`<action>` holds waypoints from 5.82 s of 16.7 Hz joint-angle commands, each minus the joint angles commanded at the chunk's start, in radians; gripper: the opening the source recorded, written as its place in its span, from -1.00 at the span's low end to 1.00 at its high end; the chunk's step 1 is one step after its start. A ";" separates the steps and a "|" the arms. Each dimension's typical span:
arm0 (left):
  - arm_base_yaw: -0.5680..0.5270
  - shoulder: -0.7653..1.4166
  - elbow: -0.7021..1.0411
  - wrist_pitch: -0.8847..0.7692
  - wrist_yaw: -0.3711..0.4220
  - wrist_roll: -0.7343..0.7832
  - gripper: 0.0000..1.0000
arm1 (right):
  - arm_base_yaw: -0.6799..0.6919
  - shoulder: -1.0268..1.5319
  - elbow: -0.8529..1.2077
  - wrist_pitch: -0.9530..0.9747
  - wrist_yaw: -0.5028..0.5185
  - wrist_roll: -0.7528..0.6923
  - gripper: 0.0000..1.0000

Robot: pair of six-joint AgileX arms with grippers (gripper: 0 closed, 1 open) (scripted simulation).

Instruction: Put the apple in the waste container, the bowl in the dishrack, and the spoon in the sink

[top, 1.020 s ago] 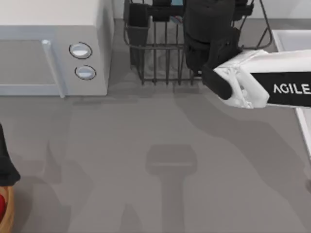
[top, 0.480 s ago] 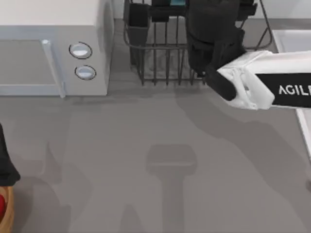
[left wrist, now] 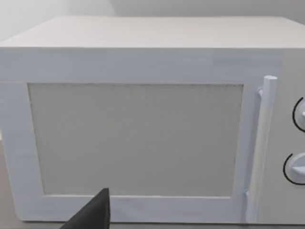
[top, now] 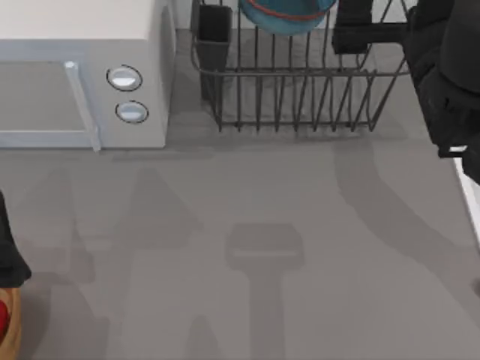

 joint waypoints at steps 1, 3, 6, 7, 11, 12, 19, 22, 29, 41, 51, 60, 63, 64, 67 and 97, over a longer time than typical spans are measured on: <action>0.000 0.000 0.000 0.000 0.000 0.000 1.00 | -0.025 -0.112 -0.077 -0.035 -0.025 -0.003 1.00; 0.000 0.000 0.000 0.000 0.000 0.000 1.00 | -0.084 -0.348 -0.235 -0.113 -0.087 -0.011 1.00; 0.000 0.000 0.000 0.000 0.000 0.000 1.00 | -0.194 -0.712 -0.459 -0.237 -0.201 -0.020 1.00; 0.000 0.000 0.000 0.000 0.000 0.000 1.00 | -0.235 -0.827 -0.526 -0.279 -0.243 -0.022 1.00; 0.000 0.000 0.000 0.000 0.000 0.000 1.00 | -0.399 -1.203 -0.742 -0.424 -0.410 -0.022 1.00; 0.000 0.000 0.000 0.000 0.000 0.000 1.00 | -0.437 -1.271 -0.781 -0.453 -0.448 -0.020 1.00; 0.000 0.000 0.000 0.000 0.000 0.000 1.00 | -0.567 -1.468 -0.888 -0.544 -0.581 -0.007 1.00; 0.000 0.000 0.000 0.000 0.000 0.000 1.00 | -0.564 -1.464 -0.885 -0.543 -0.579 -0.007 1.00; 0.000 0.000 0.000 0.000 0.000 0.000 1.00 | -0.583 -1.237 -0.709 -0.744 -0.583 -0.192 1.00; 0.000 0.000 0.000 0.000 0.000 0.000 1.00 | -0.653 -0.237 -0.123 -1.473 -0.576 -0.857 1.00; 0.000 0.000 0.000 0.000 0.000 0.000 1.00 | -0.660 -0.078 -0.009 -1.598 -0.584 -0.978 1.00; 0.000 0.000 0.000 0.000 0.000 0.000 1.00 | -0.659 0.079 -0.185 -1.259 -0.585 -0.971 1.00; 0.000 0.000 0.000 0.000 0.000 0.000 1.00 | -0.659 0.135 -0.246 -1.148 -0.585 -0.970 1.00; 0.000 0.000 0.000 0.000 0.000 0.000 1.00 | -0.659 0.144 -0.256 -1.132 -0.585 -0.970 1.00; 0.000 0.000 0.000 0.000 0.000 0.000 1.00 | -0.659 0.147 -0.259 -1.127 -0.585 -0.970 1.00; 0.000 0.000 0.000 0.000 0.000 0.000 1.00 | -0.656 -0.004 -0.082 -1.459 -0.598 -0.957 -1.00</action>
